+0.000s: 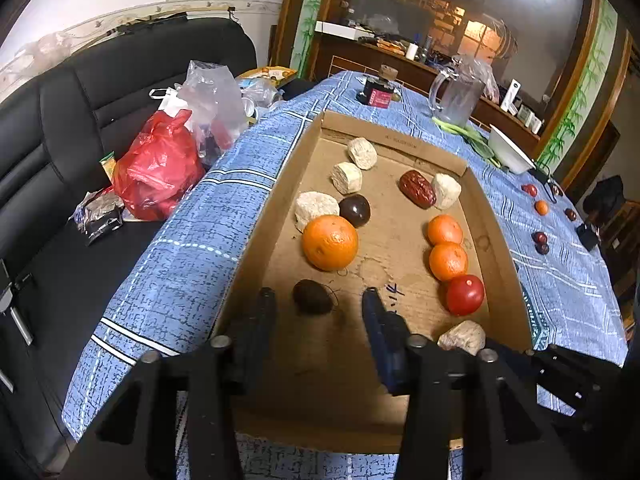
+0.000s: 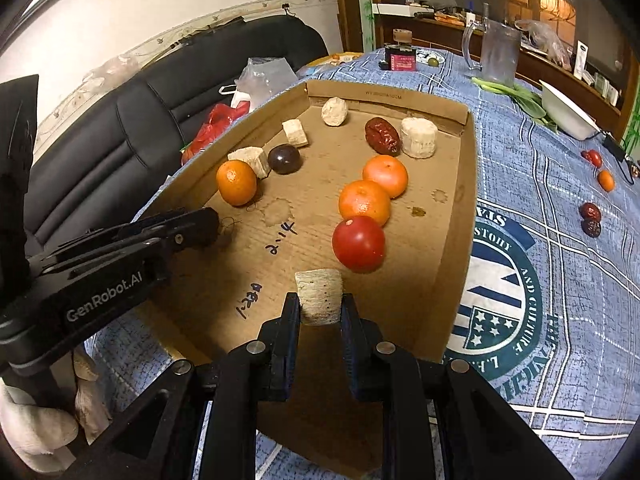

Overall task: Organize fruits
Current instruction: 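Carry the date and cube into the box and open both tools, then withdraw both tools from the box and raise them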

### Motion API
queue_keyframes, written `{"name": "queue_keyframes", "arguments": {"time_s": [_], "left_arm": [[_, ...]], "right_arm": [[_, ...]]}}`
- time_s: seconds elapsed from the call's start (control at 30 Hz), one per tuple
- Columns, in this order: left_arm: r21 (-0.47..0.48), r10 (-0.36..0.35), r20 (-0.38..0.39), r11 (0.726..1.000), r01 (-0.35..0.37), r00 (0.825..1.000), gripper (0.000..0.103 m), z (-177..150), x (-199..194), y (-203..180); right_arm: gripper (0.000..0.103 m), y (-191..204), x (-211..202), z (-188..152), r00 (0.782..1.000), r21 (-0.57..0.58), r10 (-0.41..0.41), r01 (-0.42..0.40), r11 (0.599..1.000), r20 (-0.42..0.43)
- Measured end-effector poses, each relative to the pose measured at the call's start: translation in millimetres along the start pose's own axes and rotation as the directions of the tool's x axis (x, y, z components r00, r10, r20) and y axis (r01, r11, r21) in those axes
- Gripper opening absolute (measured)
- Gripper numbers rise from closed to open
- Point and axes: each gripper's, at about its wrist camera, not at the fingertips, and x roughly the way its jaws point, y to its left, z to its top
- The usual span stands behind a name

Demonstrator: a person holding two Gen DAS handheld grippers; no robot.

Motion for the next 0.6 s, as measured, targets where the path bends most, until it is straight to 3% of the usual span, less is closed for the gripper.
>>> {"name": "queue_keyframes", "arguments": {"time_s": [0.27,0.4,0.47,0.53,0.6], "left_arm": [[0.014,-0.019,0.034,1.000,0.019,0.999,0.063,0.9,-20.7,-11.1],[0.044,0.019,0.123,0.999,-0.024,0.992,0.072,-1.5,-49.8,-25.5],[0.046,0.083,0.212,0.994,-0.094,0.974,0.092,-6.3,-72.8,-38.6],[0.045,0.123,0.311,0.988,-0.144,0.942,0.099,-13.1,-98.7,-53.2],[0.056,0.119,0.381,0.987,-0.151,0.917,0.103,-18.7,-119.7,-67.5]], "right_arm": [[0.033,-2.0,-23.7,-3.8,0.998,0.004,-0.009,0.009,1.000,0.066],[0.038,-13.4,-54.2,-12.7,0.991,0.037,-0.021,0.016,0.999,0.131],[0.051,-22.4,-68.1,-19.0,0.986,0.068,-0.034,0.023,0.997,0.162],[0.052,-34.6,-84.6,-28.4,0.979,0.106,-0.053,0.033,0.994,0.196],[0.052,-43.5,-95.7,-36.2,0.975,0.131,-0.080,0.053,0.990,0.207]]}}
